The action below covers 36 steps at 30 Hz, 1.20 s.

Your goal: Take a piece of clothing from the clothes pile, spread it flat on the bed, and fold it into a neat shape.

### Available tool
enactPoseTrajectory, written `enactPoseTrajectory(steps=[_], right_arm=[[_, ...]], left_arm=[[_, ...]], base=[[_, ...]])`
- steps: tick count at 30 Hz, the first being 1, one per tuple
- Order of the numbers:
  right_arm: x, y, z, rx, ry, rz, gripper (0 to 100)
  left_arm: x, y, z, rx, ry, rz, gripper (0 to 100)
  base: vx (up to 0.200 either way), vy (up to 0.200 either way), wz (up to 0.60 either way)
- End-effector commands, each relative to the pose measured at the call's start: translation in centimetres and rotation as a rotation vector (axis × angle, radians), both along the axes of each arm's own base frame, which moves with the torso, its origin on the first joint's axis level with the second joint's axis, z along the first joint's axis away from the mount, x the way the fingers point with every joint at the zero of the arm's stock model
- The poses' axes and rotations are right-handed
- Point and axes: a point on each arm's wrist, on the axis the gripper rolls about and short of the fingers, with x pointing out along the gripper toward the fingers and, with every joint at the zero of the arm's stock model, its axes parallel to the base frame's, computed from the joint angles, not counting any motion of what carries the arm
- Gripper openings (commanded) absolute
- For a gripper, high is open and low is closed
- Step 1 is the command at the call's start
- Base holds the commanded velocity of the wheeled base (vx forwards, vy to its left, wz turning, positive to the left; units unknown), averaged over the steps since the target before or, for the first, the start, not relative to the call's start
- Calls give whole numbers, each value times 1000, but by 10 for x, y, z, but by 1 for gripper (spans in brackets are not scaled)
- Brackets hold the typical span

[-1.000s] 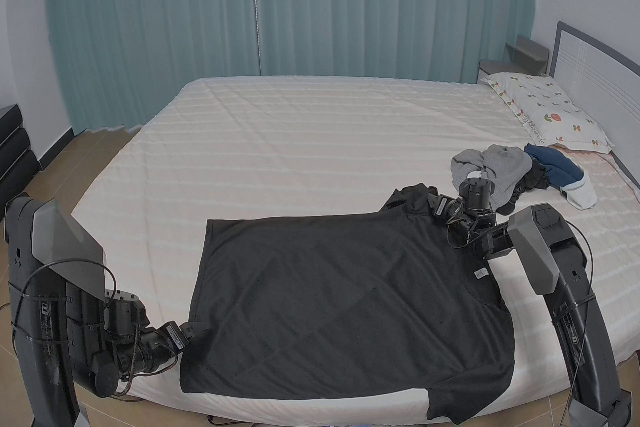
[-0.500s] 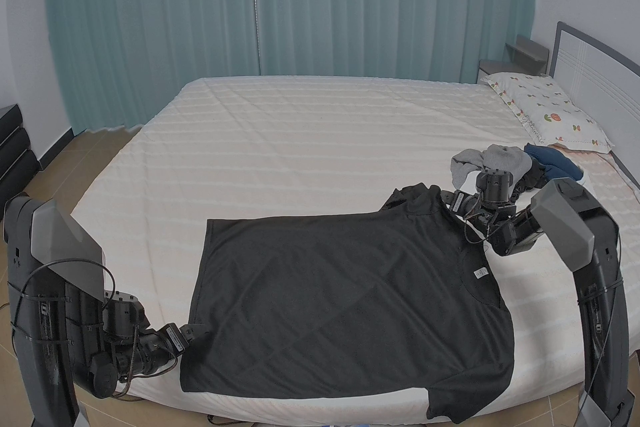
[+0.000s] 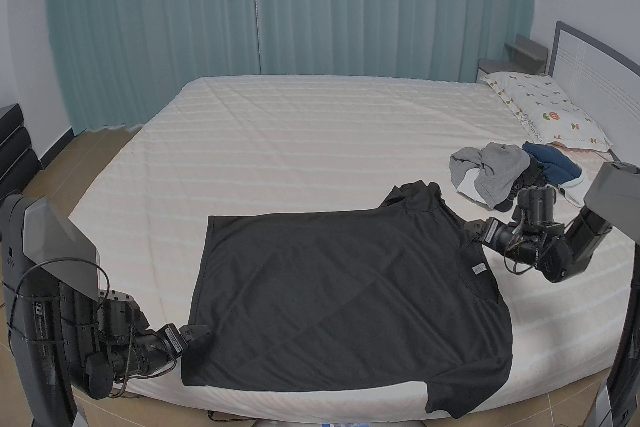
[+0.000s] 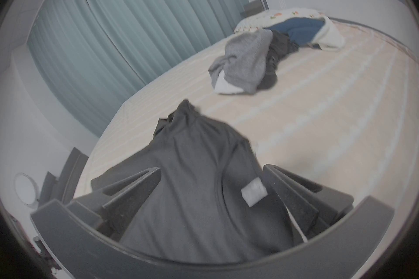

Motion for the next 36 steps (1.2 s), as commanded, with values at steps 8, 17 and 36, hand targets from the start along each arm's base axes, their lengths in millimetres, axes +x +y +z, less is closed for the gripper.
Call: enactPoseTrajectory(steps=[8,17,36], right_arm=[[-164,-10,24,356,161,122,100],[-173,-13,4,428,200,142,100],[-179,-13,-11,369,194,149,100]], left_arm=[[-2,1,15,-40,-50,-1,100],[4,13,38,-127,-165,-35,100],[68,19,74,-222,-199,-144,100]], base=[[-150,0,0],[0,0,0],[0,0,0]])
